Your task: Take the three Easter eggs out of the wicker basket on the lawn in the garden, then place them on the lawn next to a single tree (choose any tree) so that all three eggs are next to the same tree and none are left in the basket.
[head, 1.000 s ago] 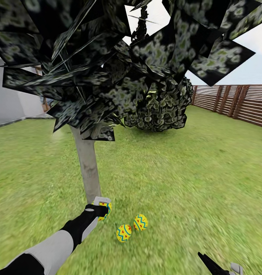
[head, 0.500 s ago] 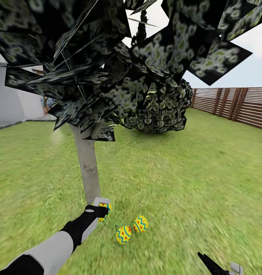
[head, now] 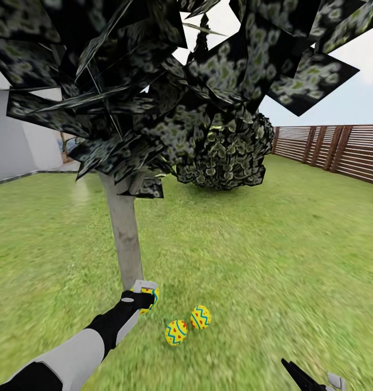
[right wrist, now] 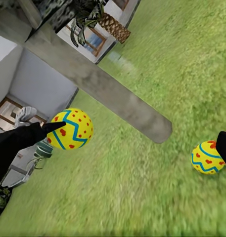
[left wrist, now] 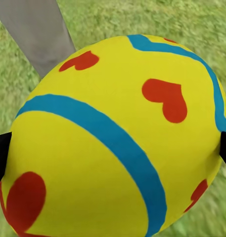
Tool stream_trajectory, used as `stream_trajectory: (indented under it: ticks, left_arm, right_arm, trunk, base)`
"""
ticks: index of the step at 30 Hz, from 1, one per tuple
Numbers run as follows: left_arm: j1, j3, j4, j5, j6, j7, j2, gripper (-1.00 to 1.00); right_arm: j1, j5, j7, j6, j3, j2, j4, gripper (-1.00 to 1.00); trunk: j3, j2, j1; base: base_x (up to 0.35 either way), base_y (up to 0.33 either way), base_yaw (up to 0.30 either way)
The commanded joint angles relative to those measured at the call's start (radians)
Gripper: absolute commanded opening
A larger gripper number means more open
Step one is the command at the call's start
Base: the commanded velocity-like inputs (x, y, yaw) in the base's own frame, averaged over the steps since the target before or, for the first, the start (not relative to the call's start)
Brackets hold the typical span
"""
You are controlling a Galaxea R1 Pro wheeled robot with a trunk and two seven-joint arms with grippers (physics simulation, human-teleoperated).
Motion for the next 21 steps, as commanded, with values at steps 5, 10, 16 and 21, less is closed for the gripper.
stream_trajectory:
  ticks: [5, 10, 16, 21]
  left_arm:
    - [-0.001, -0.008, 0.005, 0.008, 0.004, 0.008, 0.001, -1.0]
    - [-0.001, -0.007, 0.042, 0.012, 0.002, 0.007, 0.0, -1.0]
    - [-0.001, -0.007, 0.049, 0.011, -0.01, 0.007, -0.001, -1.0]
    - [-0.001, -0.008, 0.049, 0.011, -0.014, 0.007, -0.001, -1.0]
  right_arm:
    - [0.0, -0.007, 0.001, 0.01, 0.0, 0.0, -0.001, 1.0]
    - [0.0, -0.007, 0.001, 0.01, 0.002, 0.0, 0.0, 1.0]
    - [0.0, -0.007, 0.001, 0.01, 0.006, 0.0, -0.001, 1.0]
    - [0.0, -0.007, 0.001, 0.01, 0.008, 0.0, 0.0, 1.0]
  trunk:
    - [-0.017, -0.036, 0.019]
    - [-0.032, -0.071, 0.038]
    - [-0.051, -0.113, 0.061]
    - [-0.067, -0.148, 0.081]
  base:
    - [0.0, 0.0, 0.0]
    - [0.0, 0.0, 0.0]
    - [0.0, 0.0, 0.0]
    - [0.0, 0.0, 0.0]
